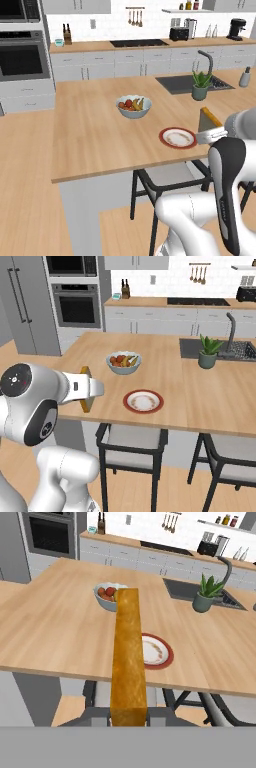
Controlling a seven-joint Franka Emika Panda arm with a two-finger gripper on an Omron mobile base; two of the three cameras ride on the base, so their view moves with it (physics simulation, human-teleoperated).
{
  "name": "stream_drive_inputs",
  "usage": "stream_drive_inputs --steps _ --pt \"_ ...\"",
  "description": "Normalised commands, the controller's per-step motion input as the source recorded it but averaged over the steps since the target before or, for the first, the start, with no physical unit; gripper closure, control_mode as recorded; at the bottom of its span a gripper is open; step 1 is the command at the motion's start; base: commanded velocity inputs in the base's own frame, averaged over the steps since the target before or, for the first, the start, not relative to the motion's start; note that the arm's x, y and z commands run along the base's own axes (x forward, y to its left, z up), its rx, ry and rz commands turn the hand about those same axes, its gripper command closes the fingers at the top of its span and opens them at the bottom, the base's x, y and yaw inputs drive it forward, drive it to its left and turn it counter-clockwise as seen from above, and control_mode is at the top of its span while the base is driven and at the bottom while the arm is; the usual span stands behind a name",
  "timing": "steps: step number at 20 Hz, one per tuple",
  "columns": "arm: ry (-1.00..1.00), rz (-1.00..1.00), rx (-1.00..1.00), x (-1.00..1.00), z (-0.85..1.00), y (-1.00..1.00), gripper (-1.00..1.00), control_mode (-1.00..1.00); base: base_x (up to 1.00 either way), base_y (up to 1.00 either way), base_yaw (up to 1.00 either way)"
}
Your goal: Start the toaster. Once the lever pops up, take the bread to the plate on the dining counter.
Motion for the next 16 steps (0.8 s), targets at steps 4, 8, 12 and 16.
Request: stream_drive_inputs --steps 4,8,12,16 --pt "0.0 0.0 0.0 0.0 0.0 0.0 1.0 1.0 0.03 0.0 0.0" --pt "0.0 0.0 0.0 0.0 0.0 0.0 1.0 1.0 0.01 0.0 0.0" --pt "0.11 0.03 0.0 0.69 -0.09 -0.01 1.0 -1.0 0.0 0.0 0.0" --pt "0.15 0.08 0.0 0.96 -0.09 -0.01 1.0 -1.0 0.0 0.0 0.0"
